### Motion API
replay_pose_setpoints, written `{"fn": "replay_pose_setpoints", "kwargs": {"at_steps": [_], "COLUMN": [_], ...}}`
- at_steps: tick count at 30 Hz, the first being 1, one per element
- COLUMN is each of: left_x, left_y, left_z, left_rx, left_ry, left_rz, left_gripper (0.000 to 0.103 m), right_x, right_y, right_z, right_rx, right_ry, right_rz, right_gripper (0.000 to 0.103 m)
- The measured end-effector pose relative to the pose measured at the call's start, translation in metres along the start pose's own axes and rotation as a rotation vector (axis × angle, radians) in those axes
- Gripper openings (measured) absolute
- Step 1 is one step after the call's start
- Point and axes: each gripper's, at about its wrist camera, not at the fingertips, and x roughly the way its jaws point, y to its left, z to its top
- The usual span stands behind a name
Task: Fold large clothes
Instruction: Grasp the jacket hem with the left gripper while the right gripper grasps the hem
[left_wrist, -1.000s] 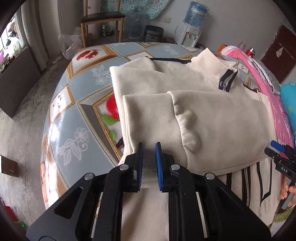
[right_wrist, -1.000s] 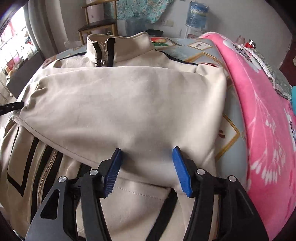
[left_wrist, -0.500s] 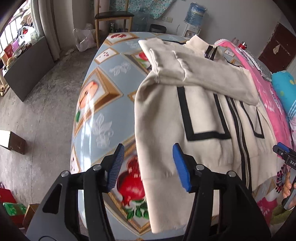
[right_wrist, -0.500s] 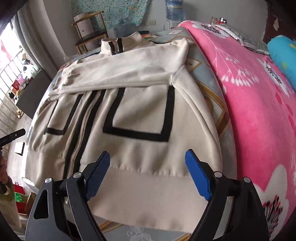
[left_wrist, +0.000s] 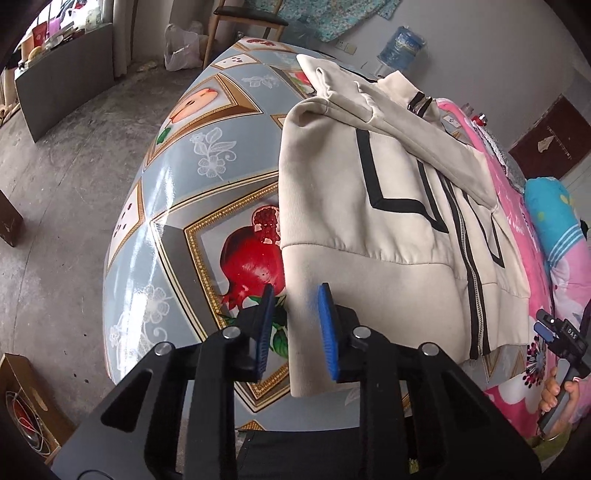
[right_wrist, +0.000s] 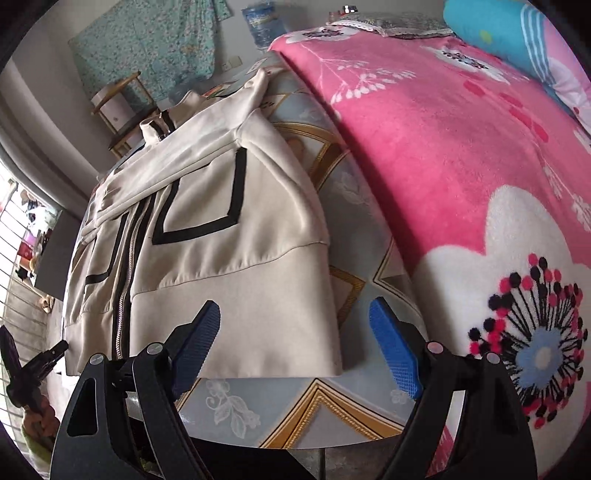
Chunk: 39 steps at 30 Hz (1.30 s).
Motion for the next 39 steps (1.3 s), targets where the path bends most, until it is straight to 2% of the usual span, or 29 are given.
{"fn": "replay_pose_setpoints", "kwargs": {"at_steps": [4,6,9,11,15,17,19,22,25,29,31,35,39], "left_x": [0.006,0.009,0.008,0.006,0.004,0.007,0.006,-0.022,-0.057,-0.081,-0.083,-0.072,-0.042], "left_y": [-0.001,-0.001,0.003,0.004,0.000,-0.009,-0.020,-0.038,-0.041,-0.046,-0.043,-0.017,0.011], "left_z": [0.008,0.012,0.012,0.007,0.000,0.003,0.003,0.002,0.005,-0.002,-0.010,-0.030,-0.039], "left_rx": [-0.001,-0.012,-0.041,-0.046,-0.024,0.017,0.083,0.190,0.197,0.237,0.242,0.174,0.077], "left_ry": [0.008,0.016,0.037,0.051,0.027,0.015,-0.003,-0.095,-0.137,-0.122,-0.097,-0.025,0.047], "left_rz": [-0.018,-0.033,-0.052,-0.056,-0.030,0.022,0.089,0.154,0.105,0.088,0.092,0.098,0.041], "left_gripper": [0.021,0.021,0.020,0.016,0.014,0.010,0.004,0.004,0.004,0.004,0.004,0.004,0.004], "right_x": [0.018,0.026,0.025,0.025,0.026,0.029,0.024,-0.006,-0.033,-0.055,-0.059,-0.053,-0.028], "right_y": [-0.009,-0.009,-0.007,-0.007,-0.003,-0.001,0.005,0.014,0.022,0.022,0.016,0.006,0.001], "right_z": [0.007,0.009,0.006,-0.002,-0.013,-0.011,-0.007,-0.005,-0.002,-0.008,-0.015,-0.040,-0.049], "right_rx": [0.031,0.026,0.034,0.047,0.029,0.025,0.021,-0.017,-0.049,-0.060,-0.045,-0.022,-0.014], "right_ry": [0.025,0.027,0.048,0.074,0.059,0.052,0.037,-0.033,-0.065,-0.076,-0.053,-0.001,0.028], "right_rz": [0.044,0.038,0.046,0.050,0.001,-0.008,-0.015,-0.032,-0.033,-0.028,-0.017,-0.022,-0.028], "right_gripper": [0.068,0.066,0.047,0.031,0.026,0.012,0.009,0.008,0.004,0.004,0.004,0.005,0.005]}}
